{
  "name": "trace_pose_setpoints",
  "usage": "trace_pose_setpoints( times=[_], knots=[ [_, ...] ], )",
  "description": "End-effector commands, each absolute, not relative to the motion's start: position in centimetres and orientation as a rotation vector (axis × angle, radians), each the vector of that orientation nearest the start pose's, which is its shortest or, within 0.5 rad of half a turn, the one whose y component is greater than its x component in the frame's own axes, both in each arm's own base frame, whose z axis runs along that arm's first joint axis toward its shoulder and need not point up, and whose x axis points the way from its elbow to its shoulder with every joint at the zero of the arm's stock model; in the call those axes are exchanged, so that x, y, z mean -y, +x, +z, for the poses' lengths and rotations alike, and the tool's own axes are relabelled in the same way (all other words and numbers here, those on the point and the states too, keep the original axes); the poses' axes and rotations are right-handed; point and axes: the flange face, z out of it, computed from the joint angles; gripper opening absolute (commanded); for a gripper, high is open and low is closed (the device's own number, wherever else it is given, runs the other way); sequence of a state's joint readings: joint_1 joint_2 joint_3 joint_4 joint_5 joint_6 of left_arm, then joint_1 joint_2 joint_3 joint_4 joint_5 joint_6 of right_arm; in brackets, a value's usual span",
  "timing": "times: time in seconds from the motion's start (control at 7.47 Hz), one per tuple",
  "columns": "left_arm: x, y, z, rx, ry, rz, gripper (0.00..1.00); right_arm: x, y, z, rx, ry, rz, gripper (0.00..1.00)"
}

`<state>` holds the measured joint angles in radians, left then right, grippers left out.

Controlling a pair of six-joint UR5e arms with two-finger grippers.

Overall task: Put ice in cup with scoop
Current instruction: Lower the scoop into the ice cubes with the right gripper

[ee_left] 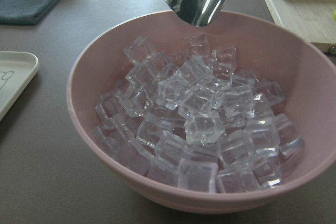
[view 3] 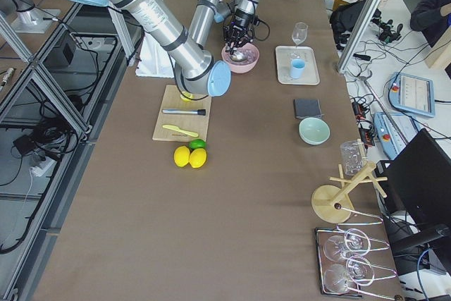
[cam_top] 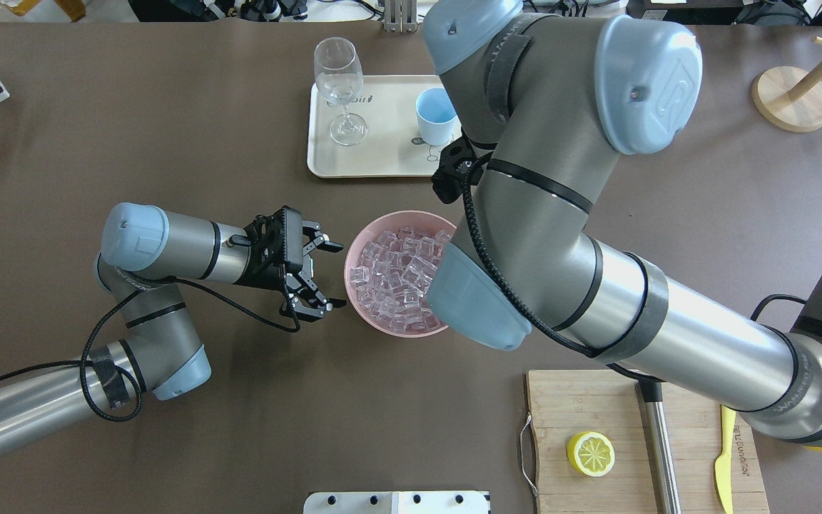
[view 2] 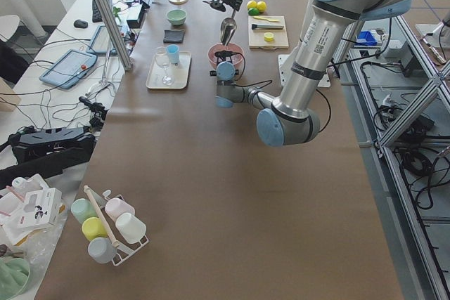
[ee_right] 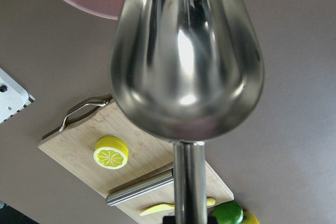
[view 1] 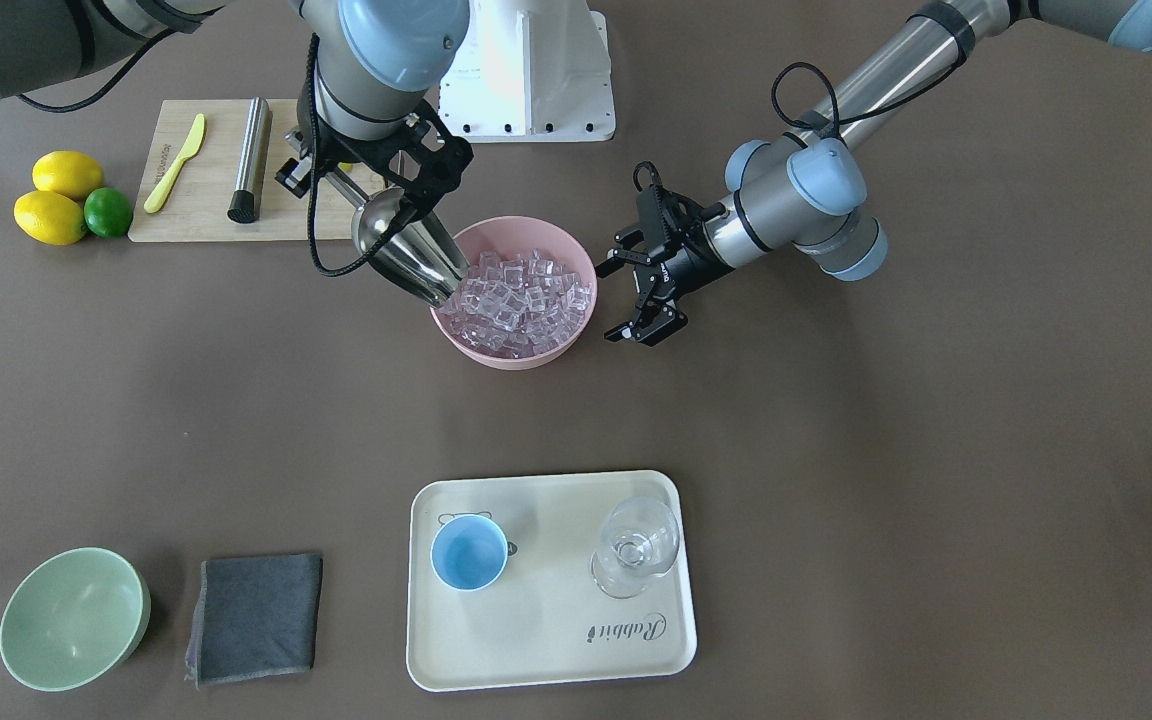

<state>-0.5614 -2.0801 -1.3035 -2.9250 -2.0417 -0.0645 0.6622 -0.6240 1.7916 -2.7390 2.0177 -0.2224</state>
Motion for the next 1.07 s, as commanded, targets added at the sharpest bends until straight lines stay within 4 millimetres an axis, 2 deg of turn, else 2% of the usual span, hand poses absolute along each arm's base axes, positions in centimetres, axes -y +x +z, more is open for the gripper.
trace_pose_setpoints(
  times=[0.0, 0.54, 0.94],
  knots=[
    [43.4, 52.2, 33.7, -1.189, 1.234, 1.089, 0.98, 44.2, -44.7, 13.1, 0.424, -0.217, -1.103, 0.0],
    [43.5, 52.0, 33.7, -1.191, 1.24, 1.086, 0.98, 42.1, -46.7, 13.4, 0.391, -0.239, -1.144, 0.0],
    [43.4, 51.9, 33.7, -1.197, 1.246, 1.088, 0.98, 41.9, -47.7, 13.8, 0.37, -0.259, -1.154, 0.0]
  ],
)
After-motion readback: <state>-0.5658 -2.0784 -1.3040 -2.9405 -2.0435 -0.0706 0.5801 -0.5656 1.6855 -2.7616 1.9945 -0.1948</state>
